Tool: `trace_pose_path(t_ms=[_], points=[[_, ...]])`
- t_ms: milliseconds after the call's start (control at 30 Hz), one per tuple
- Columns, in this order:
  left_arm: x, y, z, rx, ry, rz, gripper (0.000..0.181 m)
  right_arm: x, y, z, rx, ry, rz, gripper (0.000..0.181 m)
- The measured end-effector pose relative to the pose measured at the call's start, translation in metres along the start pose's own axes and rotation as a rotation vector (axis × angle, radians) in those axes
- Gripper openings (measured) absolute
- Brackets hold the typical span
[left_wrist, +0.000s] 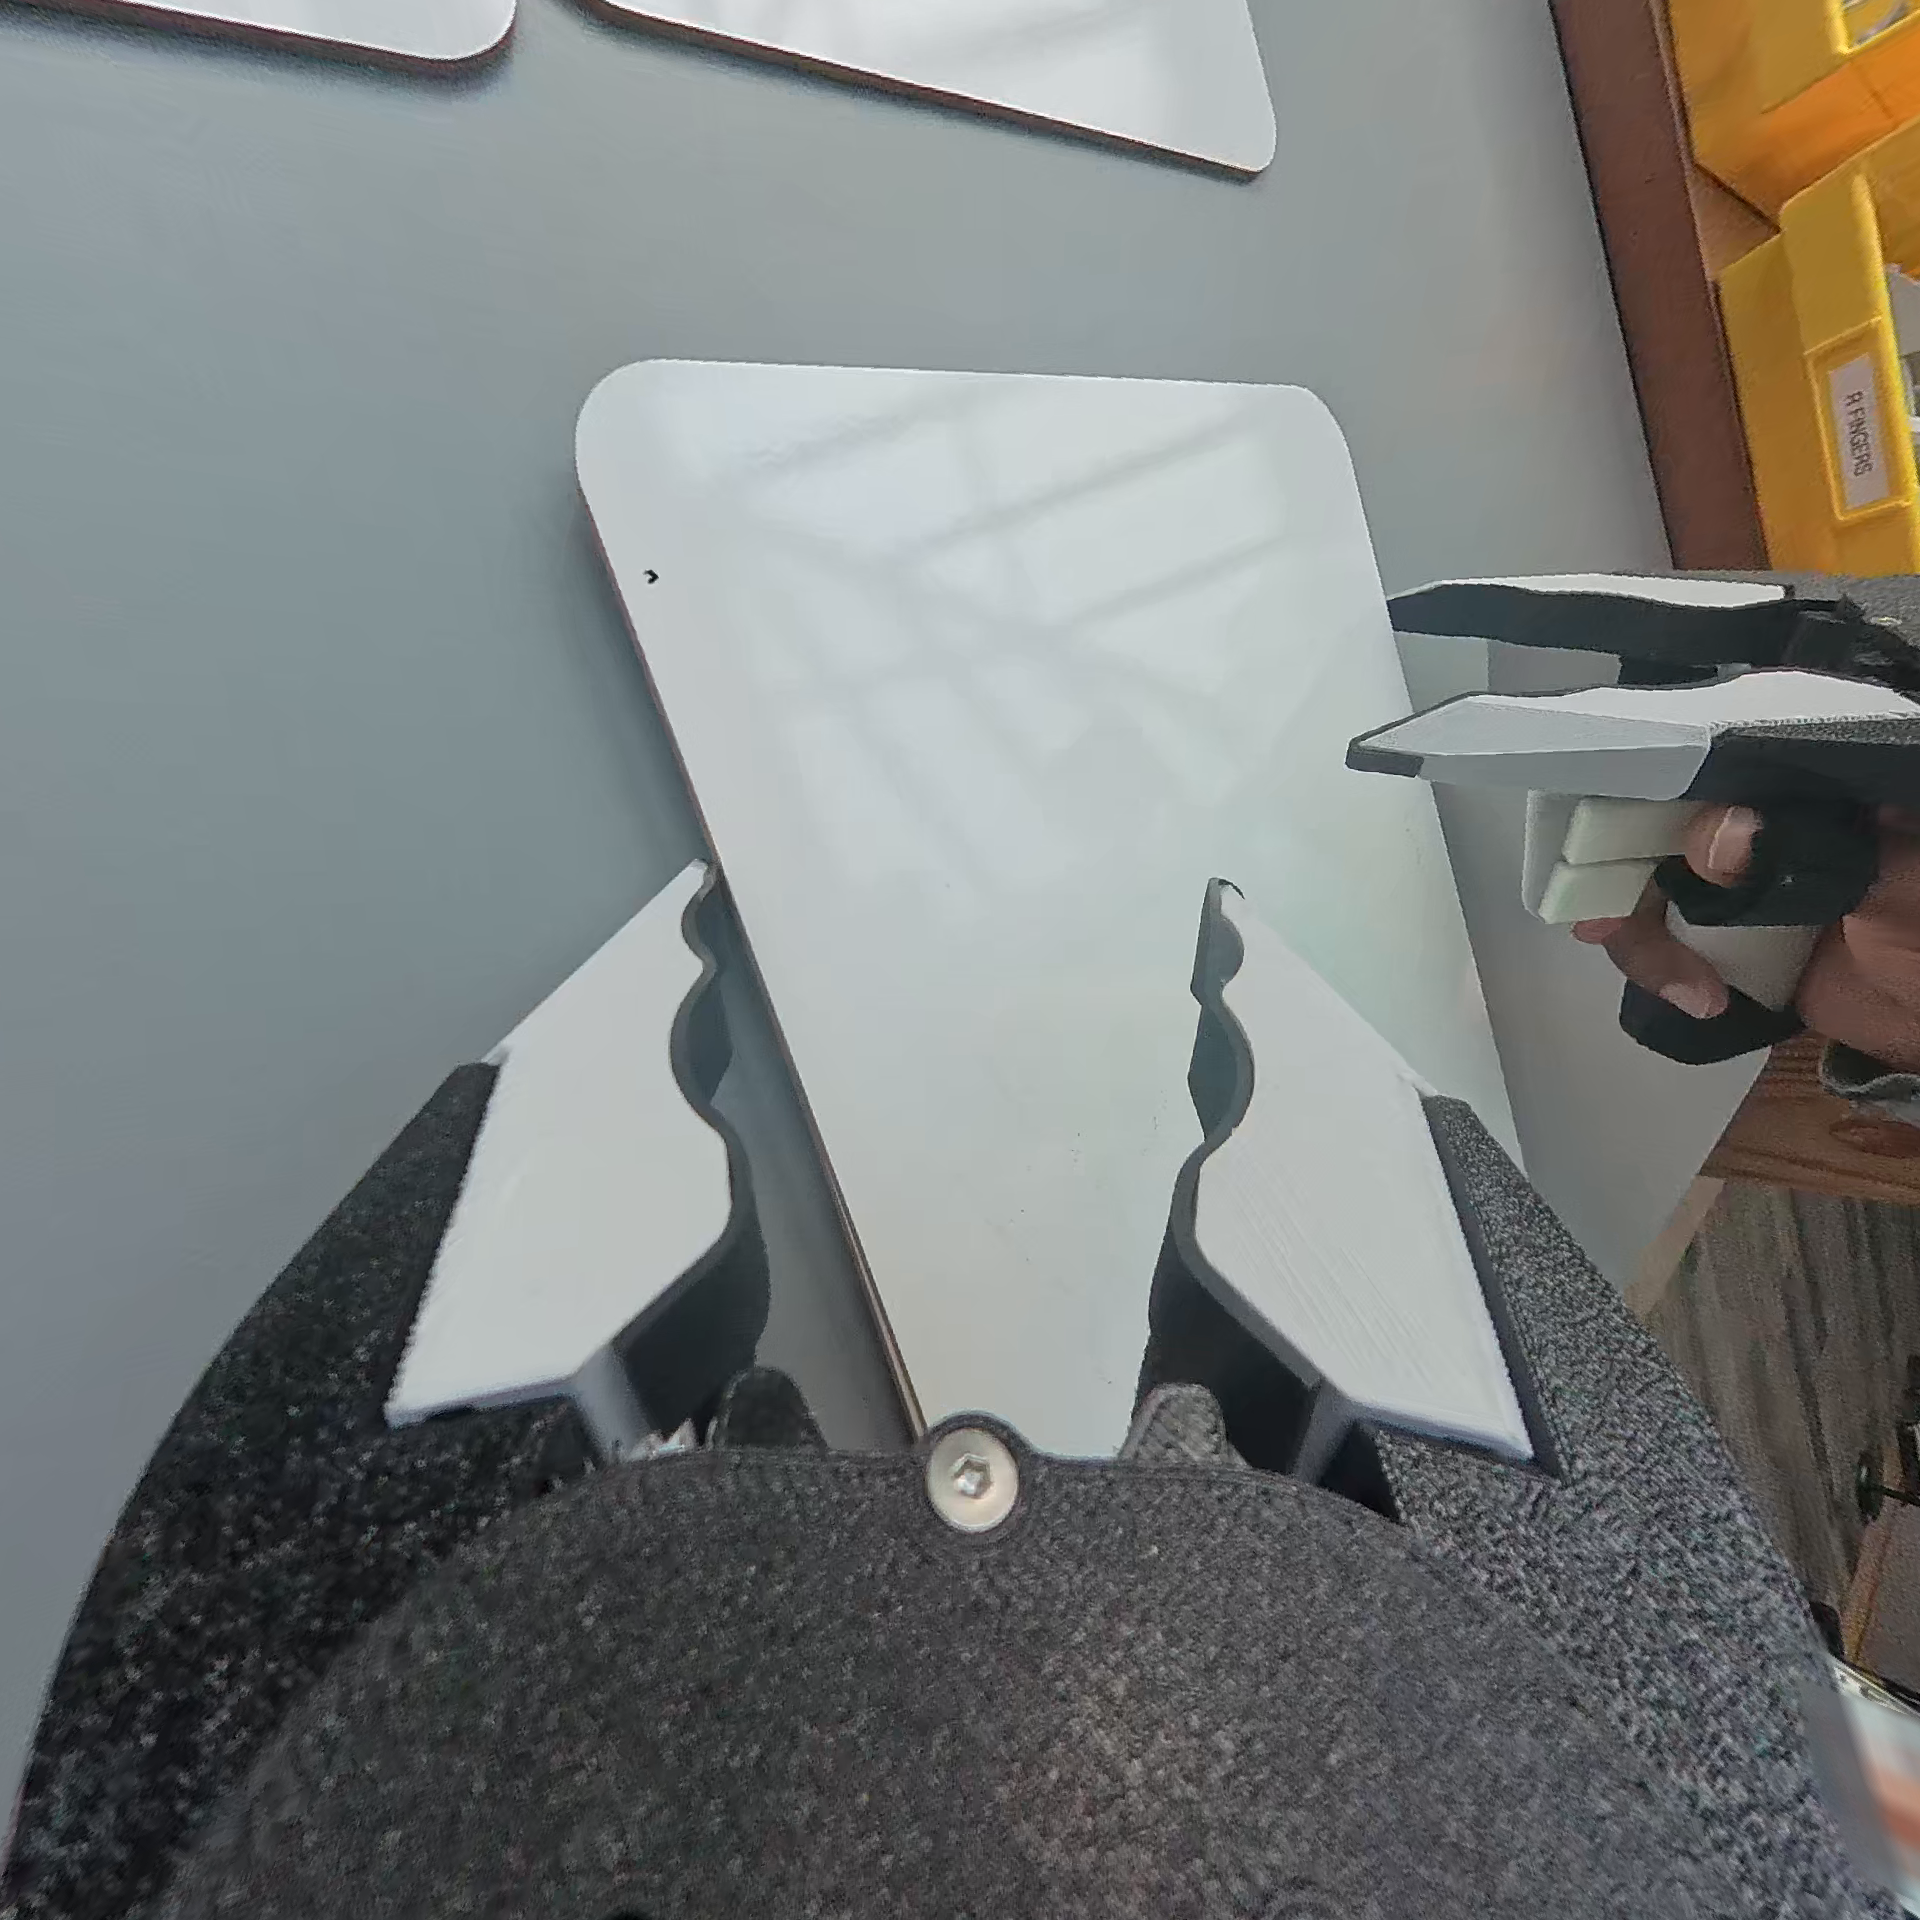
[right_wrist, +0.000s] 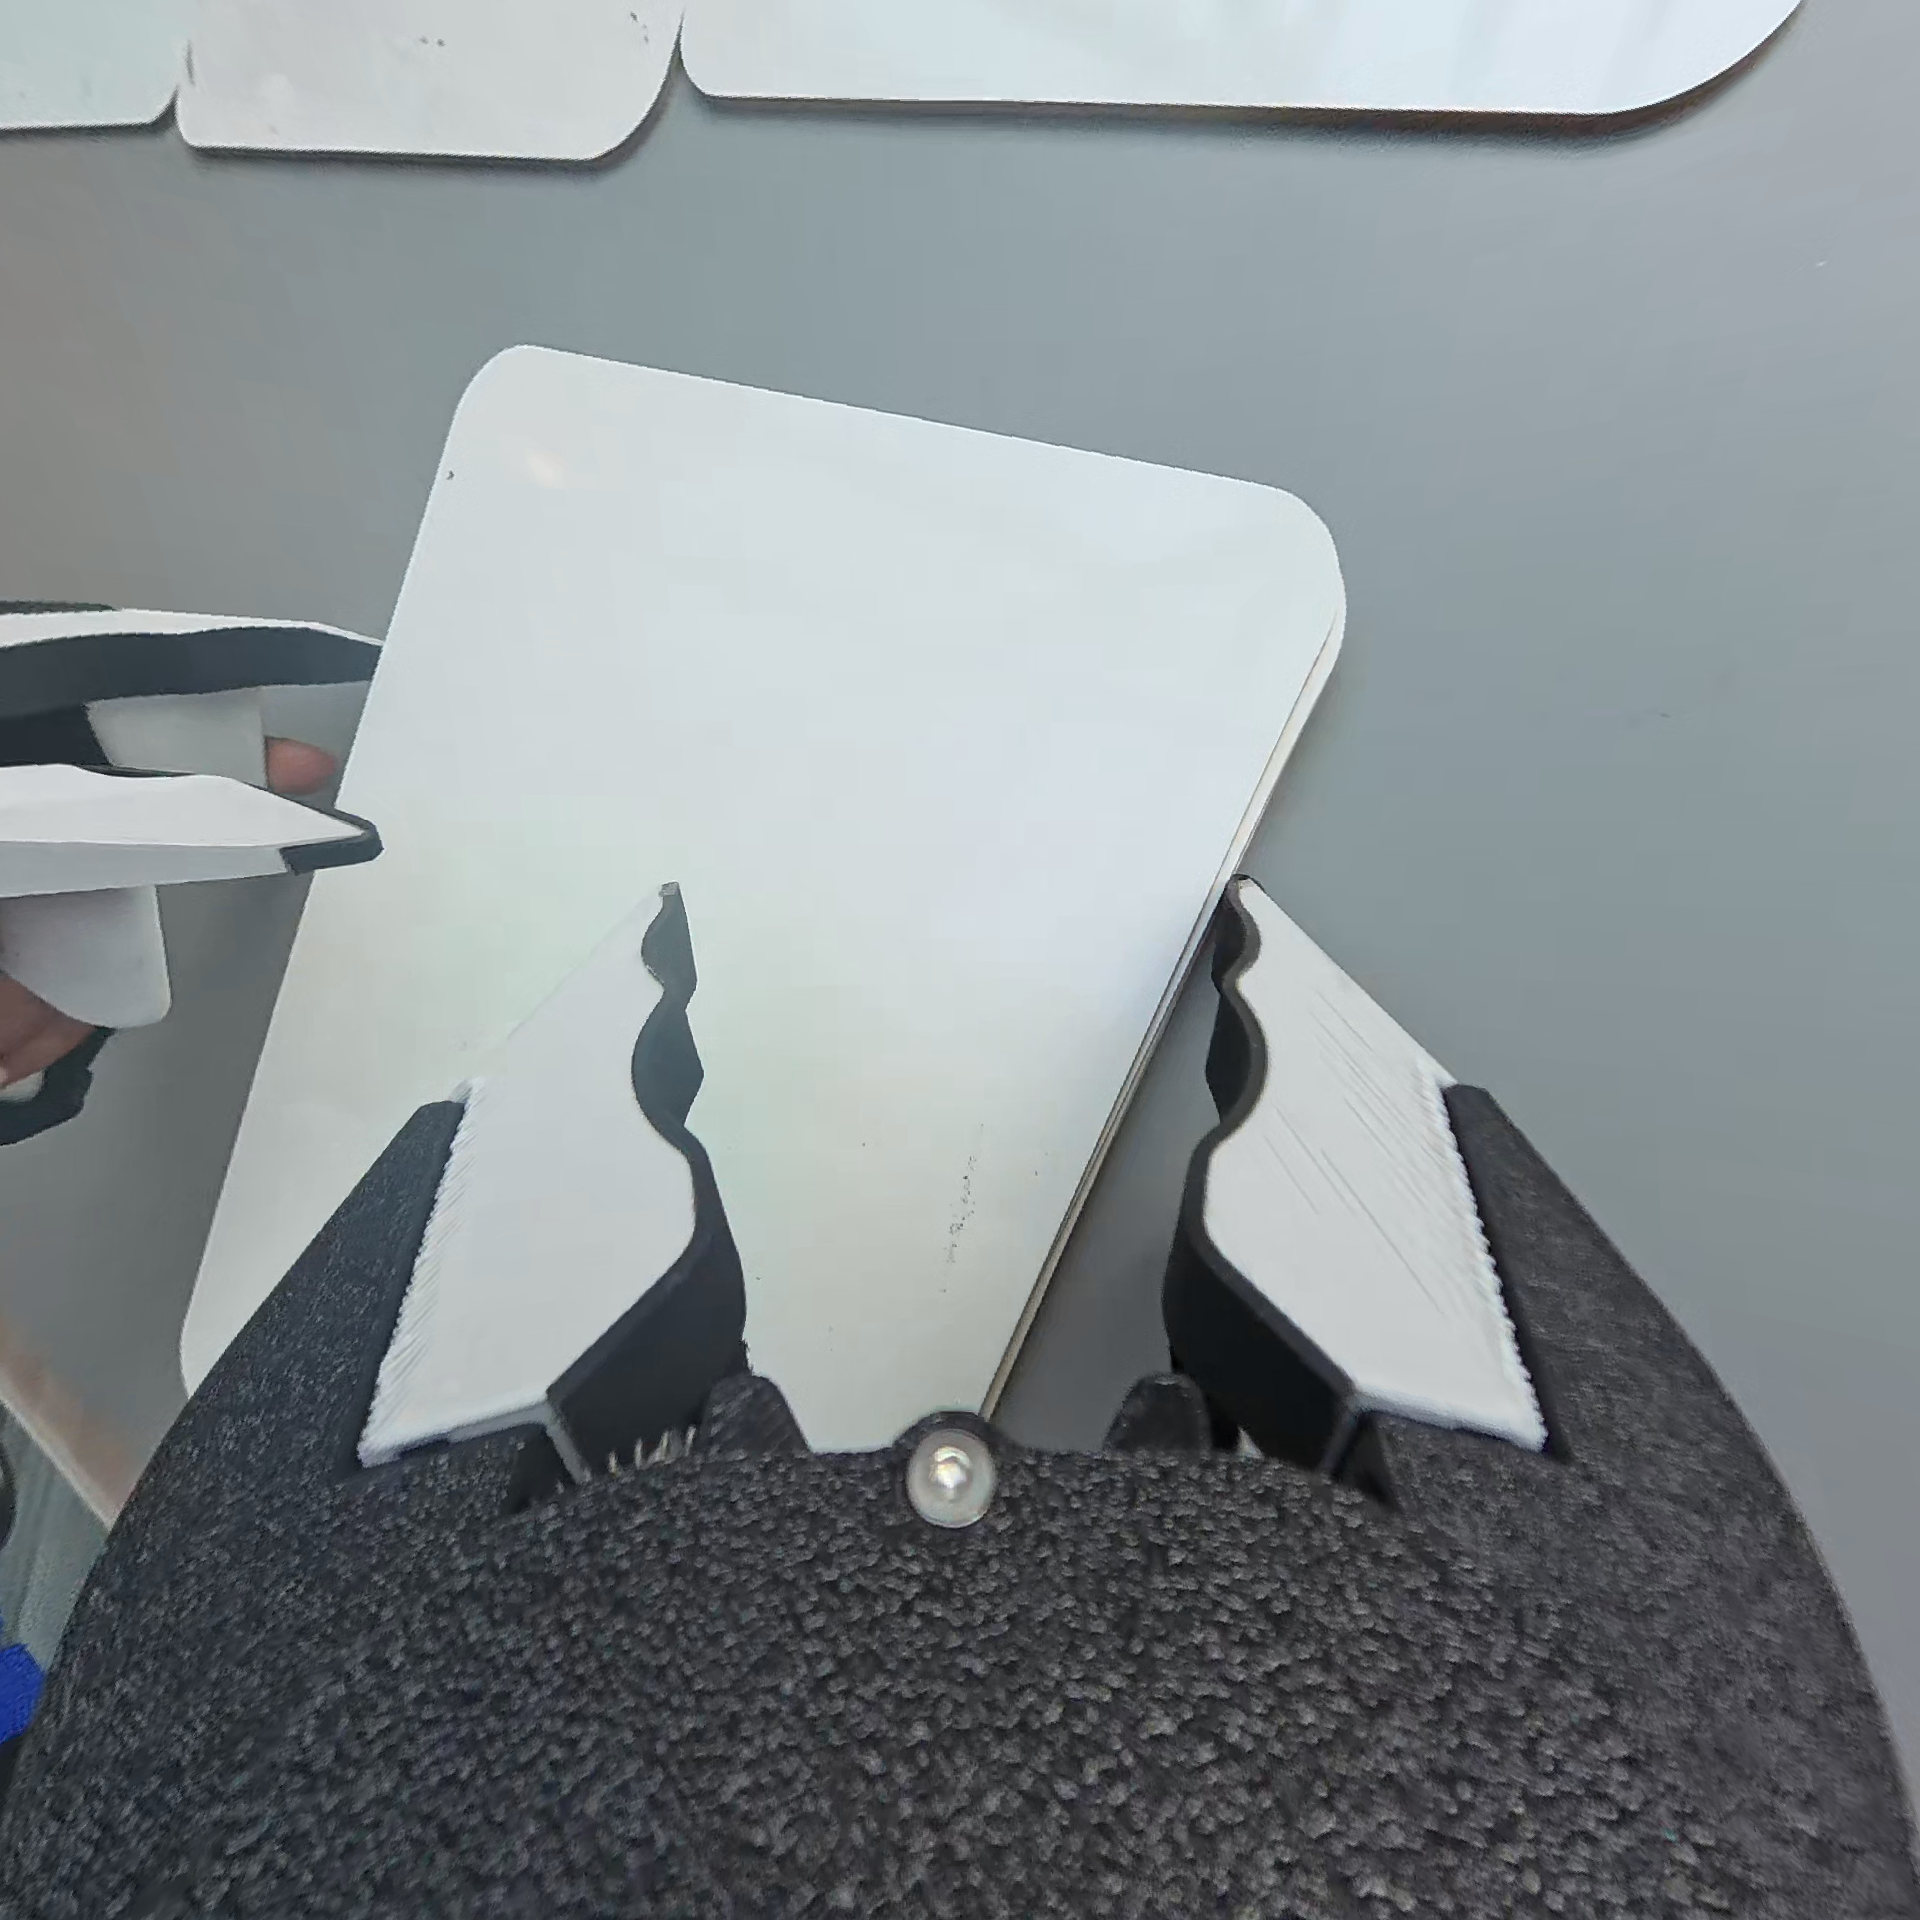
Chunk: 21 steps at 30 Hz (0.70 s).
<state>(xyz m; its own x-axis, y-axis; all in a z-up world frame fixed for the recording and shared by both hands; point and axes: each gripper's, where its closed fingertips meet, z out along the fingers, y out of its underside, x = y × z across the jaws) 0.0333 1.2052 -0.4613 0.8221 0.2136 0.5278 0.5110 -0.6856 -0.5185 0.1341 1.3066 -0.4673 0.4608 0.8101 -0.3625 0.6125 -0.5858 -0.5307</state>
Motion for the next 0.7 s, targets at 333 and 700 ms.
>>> trace_pose_path(t_ms=[333,700], points=[[-0.006,-0.001,-0.007,-0.021,0.043,0.009,0.089,0.007,0.003,-0.007,-0.004,0.02,0.01,0.099],[-0.006,-0.014,0.004,-0.059,0.056,0.057,0.09,-0.006,0.019,-0.012,-0.039,0.044,0.002,0.099]])
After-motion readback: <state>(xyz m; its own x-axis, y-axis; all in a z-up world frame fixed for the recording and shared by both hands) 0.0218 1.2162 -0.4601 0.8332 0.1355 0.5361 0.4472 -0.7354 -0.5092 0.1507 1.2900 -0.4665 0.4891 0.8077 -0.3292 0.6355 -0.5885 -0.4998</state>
